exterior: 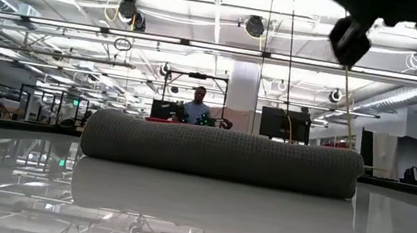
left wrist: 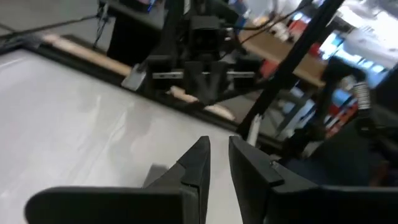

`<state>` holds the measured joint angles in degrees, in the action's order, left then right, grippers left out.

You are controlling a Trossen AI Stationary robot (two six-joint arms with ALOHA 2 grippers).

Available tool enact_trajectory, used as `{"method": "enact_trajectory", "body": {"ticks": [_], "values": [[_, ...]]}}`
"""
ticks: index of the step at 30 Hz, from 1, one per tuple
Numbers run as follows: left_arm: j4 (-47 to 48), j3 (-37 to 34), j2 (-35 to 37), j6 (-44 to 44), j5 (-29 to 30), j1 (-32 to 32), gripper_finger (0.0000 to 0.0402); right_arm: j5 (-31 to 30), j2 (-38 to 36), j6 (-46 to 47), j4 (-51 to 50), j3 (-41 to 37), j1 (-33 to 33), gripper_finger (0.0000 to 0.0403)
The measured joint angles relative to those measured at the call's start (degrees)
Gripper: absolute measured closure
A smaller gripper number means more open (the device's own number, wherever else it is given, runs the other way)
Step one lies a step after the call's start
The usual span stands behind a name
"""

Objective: Roll towel
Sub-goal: Return to Home Position

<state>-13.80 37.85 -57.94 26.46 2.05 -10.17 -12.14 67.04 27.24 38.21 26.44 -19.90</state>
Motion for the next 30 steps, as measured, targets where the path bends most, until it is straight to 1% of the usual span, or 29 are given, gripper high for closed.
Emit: {"method": "enact_trajectory", "body": {"ticks": [4,7,10,13,14,16,20,23,26,30], "values": [[-5.8,0.0,1.5,0.2,-0.1,-0.4,0.0338,-1.5,-9.7,1.0,-9.5,0.0,-0.1,0.0403],[-9.0,0.0,1.6,-1.0,-0.7,-1.1,0.0338,-0.7,-15.7,-1.4,-16.5,0.0,-0.1,0.0403],[-7.2,0.0,1.7,-4.2,0.4,-3.3,0.0348,0.4,-20.7,-5.4,-22.1,0.0,-0.1,0.0403],[-3.1,0.0,1.8,-9.5,4.7,-5.8,0.0378,0.1,-24.3,-8.1,-25.3,0.0,-0.1,0.0403],[-1.5,0.0,1.7,-11.0,5.8,-6.2,0.0389,0.1,-25.1,-9.6,-26.7,0.0,-0.1,0.0403],[0.3,0.0,1.7,-11.9,6.8,-6.5,0.0395,0.0,-26.6,-12.2,-29.3,0.0,-0.1,0.0403],[1.0,0.0,1.3,-8.7,9.0,-6.3,0.0383,0.0,-27.9,-16.3,-31.1,0.0,-0.1,0.0403],[2.6,0.0,1.3,-9.5,8.9,-6.6,0.0384,0.0,-28.2,-20.2,-30.9,0.0,-0.1,0.0403],[3.8,-0.4,1.3,-11.3,9.0,-7.3,0.0396,0.0,-28.6,-21.3,-31.5,0.0,-0.1,0.0403],[4.0,-1.8,1.3,-11.6,10.2,-7.2,0.0397,0.1,-29.5,-21.4,-33.1,0.0,-0.1,0.0403]]}}
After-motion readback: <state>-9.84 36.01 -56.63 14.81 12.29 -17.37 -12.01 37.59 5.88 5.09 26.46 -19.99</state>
